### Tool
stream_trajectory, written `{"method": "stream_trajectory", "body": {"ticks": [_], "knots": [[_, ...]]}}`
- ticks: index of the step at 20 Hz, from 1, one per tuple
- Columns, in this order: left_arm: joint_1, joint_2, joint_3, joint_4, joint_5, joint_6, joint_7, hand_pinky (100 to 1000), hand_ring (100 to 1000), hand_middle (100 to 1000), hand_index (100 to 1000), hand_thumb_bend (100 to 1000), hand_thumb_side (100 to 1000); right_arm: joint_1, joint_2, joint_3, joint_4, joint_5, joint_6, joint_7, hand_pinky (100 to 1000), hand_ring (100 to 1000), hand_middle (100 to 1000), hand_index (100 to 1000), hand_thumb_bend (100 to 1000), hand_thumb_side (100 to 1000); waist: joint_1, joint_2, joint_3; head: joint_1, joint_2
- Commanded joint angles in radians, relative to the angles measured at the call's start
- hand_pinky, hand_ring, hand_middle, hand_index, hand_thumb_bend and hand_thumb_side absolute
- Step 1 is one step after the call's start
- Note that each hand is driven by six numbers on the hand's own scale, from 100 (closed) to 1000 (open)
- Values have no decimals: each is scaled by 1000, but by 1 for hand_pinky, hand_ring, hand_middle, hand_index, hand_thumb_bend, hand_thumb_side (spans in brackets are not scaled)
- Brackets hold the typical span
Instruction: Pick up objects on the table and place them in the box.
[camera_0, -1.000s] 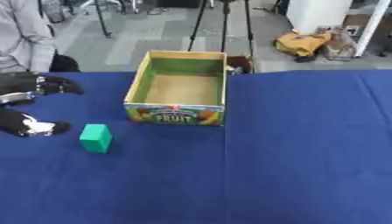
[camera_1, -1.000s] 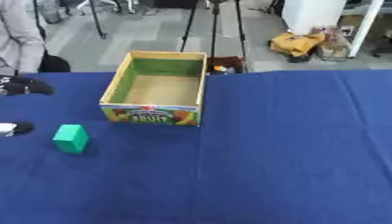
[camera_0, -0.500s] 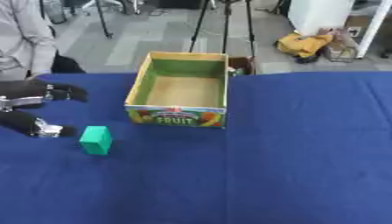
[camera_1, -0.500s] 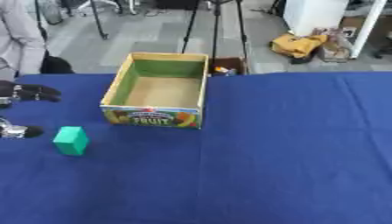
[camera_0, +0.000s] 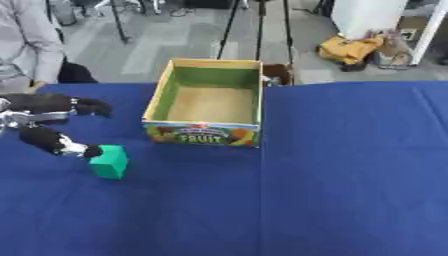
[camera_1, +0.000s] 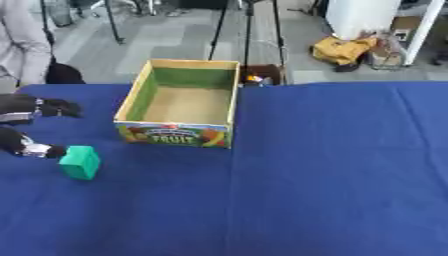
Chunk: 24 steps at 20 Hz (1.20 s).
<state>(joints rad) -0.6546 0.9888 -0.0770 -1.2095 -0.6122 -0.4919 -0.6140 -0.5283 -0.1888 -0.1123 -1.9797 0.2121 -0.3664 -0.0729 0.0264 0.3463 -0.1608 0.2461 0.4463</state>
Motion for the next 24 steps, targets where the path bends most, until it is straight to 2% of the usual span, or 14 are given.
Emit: {"method": "stream_trajectory", "body": {"ticks": [1, 12, 18, 24], "knots": [[-24, 19, -1, 13, -31, -105, -108, 879, 963, 992, 1000, 553, 949, -15, -16, -1, -20, -4, -2, 5, 838, 888, 556, 838, 100, 1000, 2, -14, -2, 7, -14], [-43, 7, -10, 40, -110, -138, -182, 885, 976, 1000, 1000, 487, 838, -13, -16, -2, -20, -7, 2, 6, 840, 888, 551, 836, 100, 1000, 2, -5, -3, 12, -17], [-39, -3, -18, 47, -141, -144, -193, 879, 966, 981, 1000, 489, 835, -15, -14, -4, -20, -9, 3, 2, 840, 889, 549, 835, 100, 1000, -1, 0, -7, 17, -21], [-31, -14, -31, 41, -152, -174, -203, 871, 946, 947, 1000, 449, 834, -16, -13, -7, -20, -8, 6, -6, 841, 889, 547, 834, 100, 1000, -4, 3, -9, 19, -21]]}}
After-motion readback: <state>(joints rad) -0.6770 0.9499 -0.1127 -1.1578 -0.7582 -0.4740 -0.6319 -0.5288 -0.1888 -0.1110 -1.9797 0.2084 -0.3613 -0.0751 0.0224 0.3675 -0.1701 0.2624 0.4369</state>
